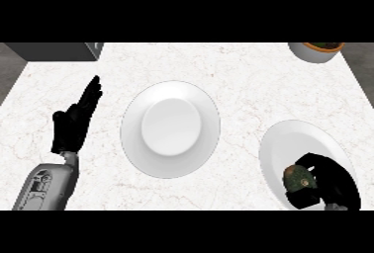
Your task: Pick the squash from the plate and place it in the plate
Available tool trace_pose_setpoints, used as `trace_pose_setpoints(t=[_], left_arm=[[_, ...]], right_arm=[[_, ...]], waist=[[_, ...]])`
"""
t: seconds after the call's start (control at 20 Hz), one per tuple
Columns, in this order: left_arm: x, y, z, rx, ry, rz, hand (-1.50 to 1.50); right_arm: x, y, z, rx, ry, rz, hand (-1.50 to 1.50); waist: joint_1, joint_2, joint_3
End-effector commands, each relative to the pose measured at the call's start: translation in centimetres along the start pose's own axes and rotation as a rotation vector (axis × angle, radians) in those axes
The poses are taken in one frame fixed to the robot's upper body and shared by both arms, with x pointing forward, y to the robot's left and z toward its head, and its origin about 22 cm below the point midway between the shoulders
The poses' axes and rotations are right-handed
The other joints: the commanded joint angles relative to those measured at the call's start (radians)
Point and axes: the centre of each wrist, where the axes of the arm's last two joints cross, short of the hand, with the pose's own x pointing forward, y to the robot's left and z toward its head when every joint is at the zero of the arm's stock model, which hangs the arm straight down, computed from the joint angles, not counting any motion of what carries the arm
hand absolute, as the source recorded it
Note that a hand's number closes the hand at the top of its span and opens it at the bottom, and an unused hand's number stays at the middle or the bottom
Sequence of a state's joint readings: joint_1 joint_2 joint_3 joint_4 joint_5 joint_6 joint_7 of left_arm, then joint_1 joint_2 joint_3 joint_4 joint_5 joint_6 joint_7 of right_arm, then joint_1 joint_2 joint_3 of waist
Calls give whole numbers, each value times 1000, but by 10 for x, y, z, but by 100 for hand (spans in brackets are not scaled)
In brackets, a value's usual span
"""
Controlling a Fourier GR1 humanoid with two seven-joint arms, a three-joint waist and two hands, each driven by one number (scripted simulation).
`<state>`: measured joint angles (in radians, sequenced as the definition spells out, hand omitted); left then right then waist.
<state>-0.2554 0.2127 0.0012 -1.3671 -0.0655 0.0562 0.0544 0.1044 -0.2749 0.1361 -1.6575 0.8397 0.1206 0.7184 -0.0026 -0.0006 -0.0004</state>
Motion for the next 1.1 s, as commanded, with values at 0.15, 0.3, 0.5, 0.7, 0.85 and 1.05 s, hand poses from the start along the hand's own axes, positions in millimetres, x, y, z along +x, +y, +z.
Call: trace_pose_setpoints(t=[0.15,0.3,0.5,0.7,0.85,1.05], left_arm=[[20,-1,10,-9,-22,-3,0],[8,2,-6,8,1,16,0],[17,1,-2,4,8,1,0],[20,-3,2,-6,0,15,0],[12,-14,5,1,-3,3,0],[17,-1,1,-24,9,25,0]], right_arm=[[9,-8,7,-99,-29,-23,150],[11,2,20,-164,-100,-21,150],[13,17,23,-134,-289,96,150],[22,-13,33,-307,-452,32,150],[41,-43,48,-458,-578,-31,150],[53,-52,84,-489,-724,-102,150]], waist=[[2,-1,0],[-4,0,0],[0,0,1],[-2,-2,1],[-2,-3,0],[-3,-4,0]])
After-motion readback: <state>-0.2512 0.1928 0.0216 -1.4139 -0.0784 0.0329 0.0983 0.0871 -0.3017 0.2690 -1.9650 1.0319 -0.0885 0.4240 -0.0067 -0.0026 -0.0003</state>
